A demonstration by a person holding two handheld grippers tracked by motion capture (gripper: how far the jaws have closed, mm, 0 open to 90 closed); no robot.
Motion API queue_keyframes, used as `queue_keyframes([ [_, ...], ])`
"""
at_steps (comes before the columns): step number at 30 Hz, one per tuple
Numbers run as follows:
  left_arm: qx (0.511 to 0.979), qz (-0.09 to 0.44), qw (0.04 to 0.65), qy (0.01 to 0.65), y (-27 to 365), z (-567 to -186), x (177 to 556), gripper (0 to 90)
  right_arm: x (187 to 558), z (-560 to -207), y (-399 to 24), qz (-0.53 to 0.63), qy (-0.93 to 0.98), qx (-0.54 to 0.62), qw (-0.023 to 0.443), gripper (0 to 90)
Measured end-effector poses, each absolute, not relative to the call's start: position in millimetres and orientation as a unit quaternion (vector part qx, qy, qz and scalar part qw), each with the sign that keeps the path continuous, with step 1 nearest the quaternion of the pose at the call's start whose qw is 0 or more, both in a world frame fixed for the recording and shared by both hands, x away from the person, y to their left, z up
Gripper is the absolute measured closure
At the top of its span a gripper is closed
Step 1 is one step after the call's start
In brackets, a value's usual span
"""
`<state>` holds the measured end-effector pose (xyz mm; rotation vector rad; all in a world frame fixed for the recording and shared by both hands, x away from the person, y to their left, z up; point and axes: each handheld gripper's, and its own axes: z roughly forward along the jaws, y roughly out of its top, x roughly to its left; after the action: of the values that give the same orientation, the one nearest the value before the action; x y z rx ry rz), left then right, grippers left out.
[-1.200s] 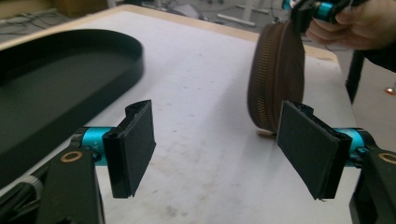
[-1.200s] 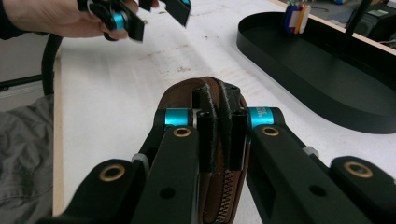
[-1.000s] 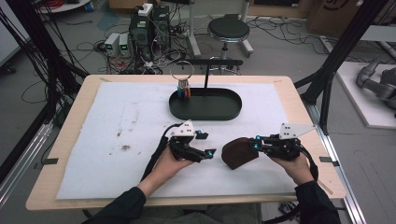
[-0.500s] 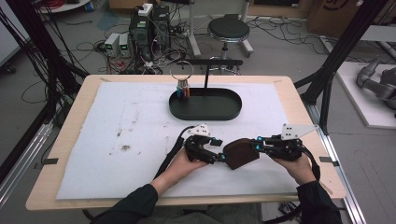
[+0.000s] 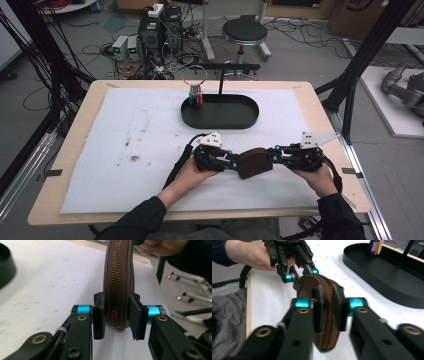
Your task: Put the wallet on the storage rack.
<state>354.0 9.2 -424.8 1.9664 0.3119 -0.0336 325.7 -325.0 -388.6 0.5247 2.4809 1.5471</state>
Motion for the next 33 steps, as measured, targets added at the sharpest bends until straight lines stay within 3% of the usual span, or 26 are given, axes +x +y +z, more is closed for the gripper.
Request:
queue_keyframes([
  [7, 0.849, 0.038, 0.514, 0.114, 45, -389, 348, 68.8, 333, -379, -309, 0.55, 0.809, 0.192, 0.074, 46.1],
  [13, 0.865, 0.075, 0.485, 0.105, 72, -361, 340, 68.8, 342, -370, -273, 0.553, 0.812, 0.182, 0.043, 37.0],
  [20, 0.878, 0.08, 0.46, 0.101, 86, -350, 338, 68.7, 354, -368, -233, 0.534, 0.831, 0.157, 0.023, 38.0],
  [23, 0.877, 0.078, 0.463, 0.099, 88, -349, 337, 68.7, 357, -372, -224, 0.524, 0.838, 0.152, 0.006, 44.4],
  [24, 0.877, 0.078, 0.464, 0.098, 88, -349, 337, 68.7, 358, -373, -223, 0.522, 0.84, 0.147, 0.003, 48.2],
  [25, 0.877, 0.078, 0.465, 0.094, 88, -349, 337, 68.6, 358, -374, -222, 0.52, 0.842, 0.145, -0.004, 58.1],
  [28, 0.866, 0.072, 0.485, 0.099, 91, -350, 338, 67.4, 357, -373, -224, 0.524, 0.842, 0.129, -0.01, 65.7],
  [33, 0.821, 0.046, 0.555, 0.126, 101, -358, 343, 48.4, 354, -369, -229, 0.558, 0.819, 0.13, -0.01, 68.6],
])
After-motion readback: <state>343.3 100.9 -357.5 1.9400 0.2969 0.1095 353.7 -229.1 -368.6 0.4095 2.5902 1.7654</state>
